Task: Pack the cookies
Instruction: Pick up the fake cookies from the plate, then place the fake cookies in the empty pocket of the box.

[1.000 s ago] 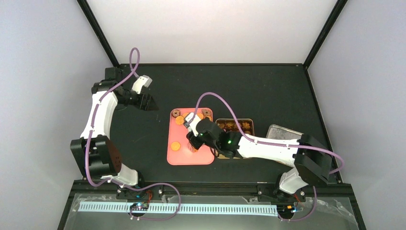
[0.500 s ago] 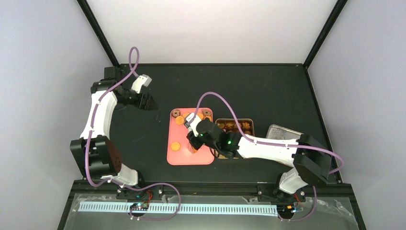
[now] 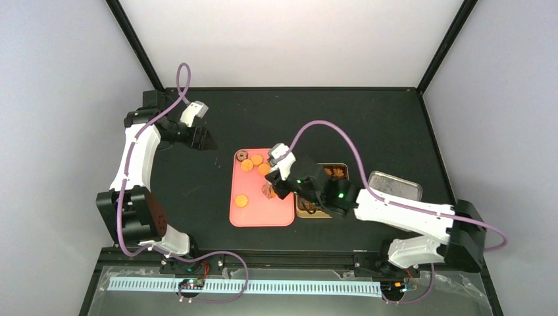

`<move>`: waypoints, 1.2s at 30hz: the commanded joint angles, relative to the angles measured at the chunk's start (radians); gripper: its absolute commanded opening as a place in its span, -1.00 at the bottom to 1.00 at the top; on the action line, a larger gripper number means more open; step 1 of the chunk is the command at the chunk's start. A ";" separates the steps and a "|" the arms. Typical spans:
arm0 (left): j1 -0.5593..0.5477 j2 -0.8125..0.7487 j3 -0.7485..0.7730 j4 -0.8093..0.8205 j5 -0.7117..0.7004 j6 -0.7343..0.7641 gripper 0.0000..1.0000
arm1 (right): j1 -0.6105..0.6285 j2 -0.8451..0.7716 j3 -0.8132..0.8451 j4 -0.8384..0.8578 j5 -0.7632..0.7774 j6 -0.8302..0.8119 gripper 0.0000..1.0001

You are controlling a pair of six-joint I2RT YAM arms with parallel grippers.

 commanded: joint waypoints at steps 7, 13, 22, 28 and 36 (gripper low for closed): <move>0.006 0.003 0.031 -0.015 0.044 0.000 0.54 | -0.050 -0.319 -0.108 -0.160 0.150 0.016 -0.68; 0.007 0.006 0.026 -0.012 0.050 0.002 0.53 | -0.054 -0.396 -0.159 -0.230 0.146 0.057 -0.65; 0.007 0.006 0.022 -0.013 0.051 0.003 0.53 | -0.054 -0.375 -0.180 -0.200 0.131 0.068 -0.47; 0.006 0.005 0.024 -0.013 0.051 0.006 0.54 | -0.056 -0.352 -0.171 -0.192 0.125 0.063 -0.30; 0.007 0.005 0.025 -0.015 0.050 0.008 0.53 | -0.057 -0.364 -0.169 -0.191 0.131 0.059 -0.23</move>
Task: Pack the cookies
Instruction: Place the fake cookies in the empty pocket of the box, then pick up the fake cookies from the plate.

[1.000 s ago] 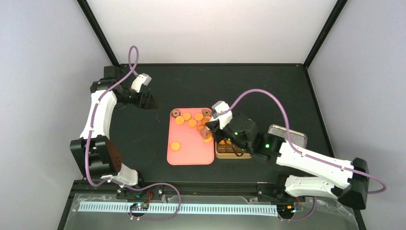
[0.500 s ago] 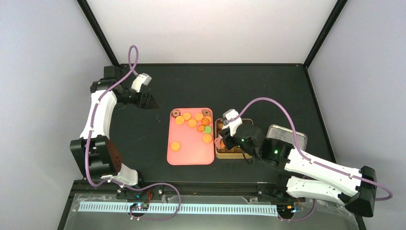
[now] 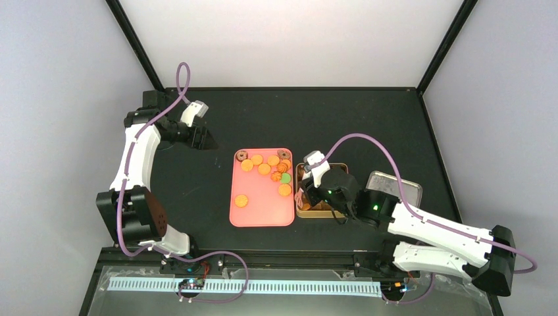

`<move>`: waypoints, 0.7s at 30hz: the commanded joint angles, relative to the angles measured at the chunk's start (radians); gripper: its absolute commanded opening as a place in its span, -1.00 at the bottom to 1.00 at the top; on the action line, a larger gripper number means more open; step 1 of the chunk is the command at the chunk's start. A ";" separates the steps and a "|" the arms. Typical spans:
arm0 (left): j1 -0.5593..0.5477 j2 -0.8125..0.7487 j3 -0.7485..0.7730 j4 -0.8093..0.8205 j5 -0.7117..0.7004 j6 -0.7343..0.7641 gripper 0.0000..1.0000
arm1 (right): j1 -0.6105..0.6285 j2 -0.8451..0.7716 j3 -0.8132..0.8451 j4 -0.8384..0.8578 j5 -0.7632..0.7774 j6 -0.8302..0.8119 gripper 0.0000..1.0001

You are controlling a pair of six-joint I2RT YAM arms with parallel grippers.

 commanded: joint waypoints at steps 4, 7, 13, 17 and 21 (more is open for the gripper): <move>0.007 0.003 0.026 -0.017 0.023 0.008 0.53 | -0.016 -0.019 0.041 0.051 0.017 -0.017 -0.25; 0.007 0.003 0.026 -0.021 0.021 0.011 0.53 | -0.036 0.000 0.079 0.074 0.000 -0.042 -0.25; 0.008 0.002 0.026 -0.030 0.015 0.013 0.53 | -0.081 0.157 0.201 0.140 -0.073 -0.101 -0.26; 0.014 0.003 0.025 -0.033 0.014 0.013 0.53 | -0.139 0.282 0.272 0.191 -0.160 -0.113 -0.26; 0.018 0.006 0.025 -0.032 0.015 0.016 0.54 | -0.167 0.409 0.347 0.217 -0.198 -0.136 -0.26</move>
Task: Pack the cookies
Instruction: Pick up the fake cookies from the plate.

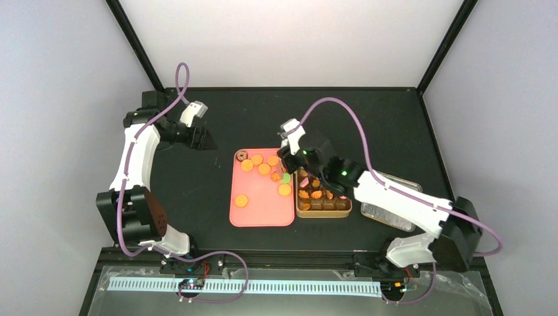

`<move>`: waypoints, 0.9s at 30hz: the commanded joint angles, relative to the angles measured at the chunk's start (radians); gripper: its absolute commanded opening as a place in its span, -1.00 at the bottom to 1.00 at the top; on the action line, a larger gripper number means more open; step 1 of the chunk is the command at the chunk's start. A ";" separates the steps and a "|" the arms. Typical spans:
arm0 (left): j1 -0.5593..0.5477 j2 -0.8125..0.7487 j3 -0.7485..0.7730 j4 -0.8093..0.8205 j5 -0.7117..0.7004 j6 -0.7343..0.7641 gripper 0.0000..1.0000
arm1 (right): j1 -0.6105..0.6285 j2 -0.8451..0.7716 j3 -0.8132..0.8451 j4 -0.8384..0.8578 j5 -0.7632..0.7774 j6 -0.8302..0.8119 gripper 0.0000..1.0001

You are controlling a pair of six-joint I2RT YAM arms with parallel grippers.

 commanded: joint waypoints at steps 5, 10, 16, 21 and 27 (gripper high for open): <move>0.019 0.013 0.019 -0.019 0.017 0.015 0.53 | -0.044 0.211 0.142 0.090 -0.104 -0.055 -0.26; 0.023 0.014 0.012 -0.014 0.017 0.015 0.53 | -0.051 0.307 0.171 0.104 -0.128 -0.059 -0.27; 0.024 0.009 0.011 -0.012 0.019 0.014 0.54 | -0.052 0.392 0.195 0.115 -0.152 -0.063 -0.29; 0.026 0.011 0.008 -0.011 0.011 0.021 0.54 | -0.053 0.426 0.192 0.120 -0.138 -0.082 -0.33; 0.028 0.017 0.006 -0.004 0.014 0.016 0.53 | -0.044 0.437 0.169 0.122 -0.126 -0.102 -0.35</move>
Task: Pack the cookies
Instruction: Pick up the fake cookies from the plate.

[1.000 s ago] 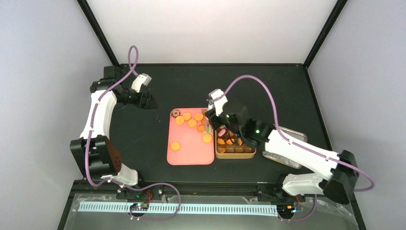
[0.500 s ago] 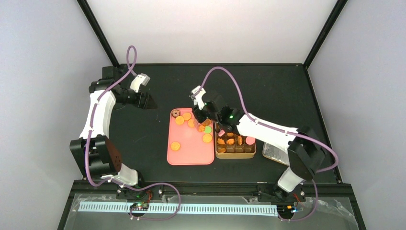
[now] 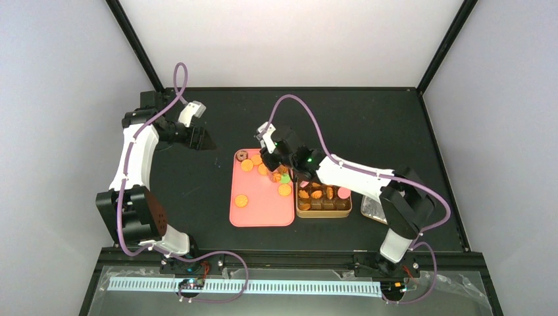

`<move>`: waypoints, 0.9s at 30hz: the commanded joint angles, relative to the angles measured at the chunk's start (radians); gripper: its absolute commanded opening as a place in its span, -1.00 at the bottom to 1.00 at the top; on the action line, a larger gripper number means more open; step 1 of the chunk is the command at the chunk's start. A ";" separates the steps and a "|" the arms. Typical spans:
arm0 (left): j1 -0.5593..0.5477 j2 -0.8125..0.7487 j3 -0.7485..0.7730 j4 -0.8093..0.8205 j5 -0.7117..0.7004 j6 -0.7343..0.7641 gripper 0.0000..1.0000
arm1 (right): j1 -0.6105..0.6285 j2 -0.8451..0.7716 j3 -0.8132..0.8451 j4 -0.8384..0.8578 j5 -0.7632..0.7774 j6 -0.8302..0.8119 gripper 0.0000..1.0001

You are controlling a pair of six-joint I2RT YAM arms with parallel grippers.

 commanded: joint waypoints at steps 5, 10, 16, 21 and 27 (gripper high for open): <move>0.012 0.014 0.007 -0.003 0.015 0.006 0.54 | 0.011 0.041 0.052 0.004 0.012 -0.074 -0.34; 0.015 0.004 0.006 -0.002 0.015 0.009 0.54 | 0.043 0.080 0.090 -0.028 -0.005 -0.107 -0.37; 0.018 0.005 0.010 -0.005 0.020 0.011 0.53 | 0.057 0.077 0.074 -0.022 -0.006 -0.082 -0.52; 0.020 -0.001 0.000 -0.002 0.024 0.011 0.53 | 0.057 0.024 0.081 -0.028 0.022 -0.084 -0.64; 0.021 -0.008 0.007 0.000 0.028 0.007 0.53 | 0.056 -0.122 0.073 -0.025 0.042 -0.064 -0.66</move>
